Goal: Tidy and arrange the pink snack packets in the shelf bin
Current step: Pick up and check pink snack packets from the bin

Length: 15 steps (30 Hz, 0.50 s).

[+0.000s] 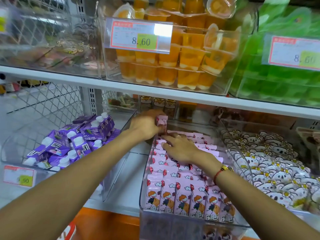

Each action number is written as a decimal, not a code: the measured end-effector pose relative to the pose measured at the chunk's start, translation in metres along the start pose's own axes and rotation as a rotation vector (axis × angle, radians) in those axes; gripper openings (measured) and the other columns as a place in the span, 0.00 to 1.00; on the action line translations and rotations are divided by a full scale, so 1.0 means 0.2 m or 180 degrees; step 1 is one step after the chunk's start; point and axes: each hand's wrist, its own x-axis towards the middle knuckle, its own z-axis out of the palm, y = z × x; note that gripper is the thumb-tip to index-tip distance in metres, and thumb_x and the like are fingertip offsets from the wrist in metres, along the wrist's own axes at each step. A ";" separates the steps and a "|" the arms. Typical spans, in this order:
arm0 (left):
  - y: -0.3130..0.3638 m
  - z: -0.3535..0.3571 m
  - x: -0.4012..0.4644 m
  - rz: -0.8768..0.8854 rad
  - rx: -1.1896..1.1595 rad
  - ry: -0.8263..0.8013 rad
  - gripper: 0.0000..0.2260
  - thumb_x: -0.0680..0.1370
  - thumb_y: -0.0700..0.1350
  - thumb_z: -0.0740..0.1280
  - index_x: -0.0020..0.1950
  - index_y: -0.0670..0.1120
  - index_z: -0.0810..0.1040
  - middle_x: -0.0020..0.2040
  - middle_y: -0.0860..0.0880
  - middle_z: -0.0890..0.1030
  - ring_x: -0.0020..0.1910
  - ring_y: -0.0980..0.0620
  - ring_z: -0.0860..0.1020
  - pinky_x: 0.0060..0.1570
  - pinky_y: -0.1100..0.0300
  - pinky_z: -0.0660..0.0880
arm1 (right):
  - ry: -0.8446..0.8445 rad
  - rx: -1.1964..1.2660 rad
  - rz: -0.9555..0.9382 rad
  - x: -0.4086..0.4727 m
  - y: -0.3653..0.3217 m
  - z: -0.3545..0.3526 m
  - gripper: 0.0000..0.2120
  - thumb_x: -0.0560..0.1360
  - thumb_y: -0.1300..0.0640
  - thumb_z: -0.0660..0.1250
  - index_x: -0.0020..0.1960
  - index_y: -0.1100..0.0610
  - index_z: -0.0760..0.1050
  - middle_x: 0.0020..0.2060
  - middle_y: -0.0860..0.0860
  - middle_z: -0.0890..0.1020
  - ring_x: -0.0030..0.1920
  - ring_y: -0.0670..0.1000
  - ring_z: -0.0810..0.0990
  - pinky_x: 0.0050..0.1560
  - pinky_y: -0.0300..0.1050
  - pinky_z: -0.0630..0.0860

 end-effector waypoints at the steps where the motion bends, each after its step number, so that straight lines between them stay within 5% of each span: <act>1: 0.00 0.00 0.02 -0.0033 0.0117 -0.0147 0.19 0.75 0.51 0.70 0.65 0.51 0.74 0.63 0.47 0.78 0.58 0.44 0.77 0.55 0.52 0.76 | 0.0184 0.0285 -0.0002 0.00 0.00 -0.01 0.19 0.82 0.47 0.52 0.69 0.50 0.69 0.63 0.56 0.74 0.64 0.60 0.71 0.63 0.53 0.67; 3: 0.01 0.00 0.03 -0.0119 0.0104 -0.0255 0.18 0.75 0.53 0.70 0.64 0.51 0.74 0.62 0.47 0.78 0.58 0.43 0.77 0.56 0.51 0.76 | 0.0778 0.0985 0.0145 0.01 -0.02 -0.03 0.12 0.81 0.51 0.57 0.58 0.55 0.74 0.47 0.54 0.80 0.49 0.58 0.79 0.47 0.46 0.74; 6: 0.03 -0.01 -0.03 -0.0221 -0.0186 -0.0273 0.19 0.76 0.52 0.68 0.66 0.50 0.73 0.59 0.44 0.78 0.55 0.41 0.78 0.54 0.49 0.76 | 0.1629 0.1379 0.0112 0.03 -0.04 -0.07 0.11 0.77 0.55 0.65 0.57 0.54 0.69 0.49 0.54 0.80 0.45 0.57 0.81 0.43 0.52 0.78; 9: 0.04 -0.02 -0.17 -0.0424 -0.0636 0.0111 0.16 0.76 0.47 0.68 0.63 0.50 0.74 0.56 0.45 0.80 0.55 0.42 0.79 0.53 0.49 0.77 | 0.1328 0.1377 -0.0244 0.08 -0.07 -0.09 0.18 0.75 0.60 0.67 0.64 0.54 0.69 0.54 0.56 0.80 0.48 0.59 0.81 0.47 0.57 0.79; 12: 0.04 -0.01 -0.38 -0.0638 -0.1049 0.0286 0.17 0.77 0.48 0.68 0.65 0.50 0.73 0.56 0.55 0.77 0.53 0.53 0.78 0.56 0.54 0.75 | 0.1381 0.1329 -0.0044 0.10 -0.07 -0.07 0.15 0.77 0.58 0.66 0.63 0.52 0.71 0.52 0.52 0.81 0.37 0.55 0.81 0.34 0.49 0.80; 15: 0.05 -0.01 -0.57 -0.0661 -0.1540 0.0226 0.12 0.77 0.51 0.67 0.61 0.52 0.76 0.54 0.57 0.80 0.54 0.56 0.79 0.60 0.52 0.74 | 0.1701 0.1225 0.0211 0.12 -0.07 -0.06 0.11 0.77 0.58 0.67 0.58 0.53 0.72 0.51 0.52 0.82 0.43 0.53 0.81 0.37 0.45 0.78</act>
